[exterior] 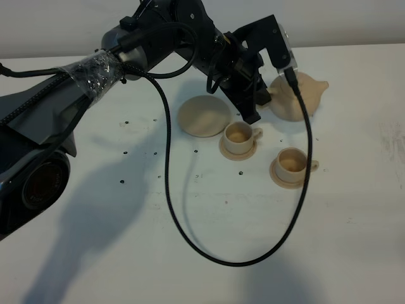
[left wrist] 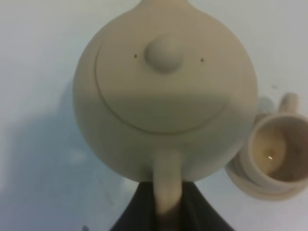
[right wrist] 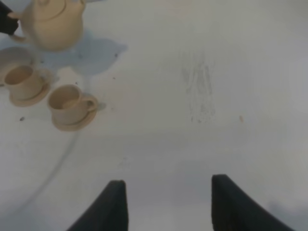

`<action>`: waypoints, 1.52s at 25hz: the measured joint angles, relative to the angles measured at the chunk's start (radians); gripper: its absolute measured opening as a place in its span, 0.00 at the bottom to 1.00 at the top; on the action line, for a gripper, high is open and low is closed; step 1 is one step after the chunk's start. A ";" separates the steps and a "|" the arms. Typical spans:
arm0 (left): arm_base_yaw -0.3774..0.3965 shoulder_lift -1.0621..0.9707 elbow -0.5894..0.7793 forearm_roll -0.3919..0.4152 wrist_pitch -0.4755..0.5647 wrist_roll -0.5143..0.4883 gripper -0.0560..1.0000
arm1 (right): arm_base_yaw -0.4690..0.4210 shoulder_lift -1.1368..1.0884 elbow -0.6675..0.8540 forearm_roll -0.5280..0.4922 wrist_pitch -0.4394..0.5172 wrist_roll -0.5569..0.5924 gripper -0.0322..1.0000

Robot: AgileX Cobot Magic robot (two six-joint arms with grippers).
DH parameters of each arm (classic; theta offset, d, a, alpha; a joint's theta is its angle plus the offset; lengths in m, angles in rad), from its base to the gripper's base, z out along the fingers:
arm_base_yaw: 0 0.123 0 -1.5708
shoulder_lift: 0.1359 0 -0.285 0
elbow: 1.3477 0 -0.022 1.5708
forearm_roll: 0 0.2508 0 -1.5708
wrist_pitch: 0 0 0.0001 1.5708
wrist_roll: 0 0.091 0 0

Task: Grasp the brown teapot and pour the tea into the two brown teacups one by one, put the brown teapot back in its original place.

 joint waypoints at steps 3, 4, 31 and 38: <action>0.000 0.000 0.000 0.000 0.035 0.016 0.13 | 0.000 0.000 0.000 0.000 0.000 0.000 0.43; 0.000 0.000 0.000 -0.001 0.044 0.021 0.13 | 0.000 0.000 0.000 0.000 0.000 0.000 0.43; 0.035 0.000 0.000 0.046 0.170 0.145 0.13 | 0.000 0.000 0.000 0.000 0.000 0.001 0.43; 0.047 0.000 0.000 0.031 0.172 0.189 0.13 | 0.000 0.000 0.000 0.000 0.000 0.000 0.43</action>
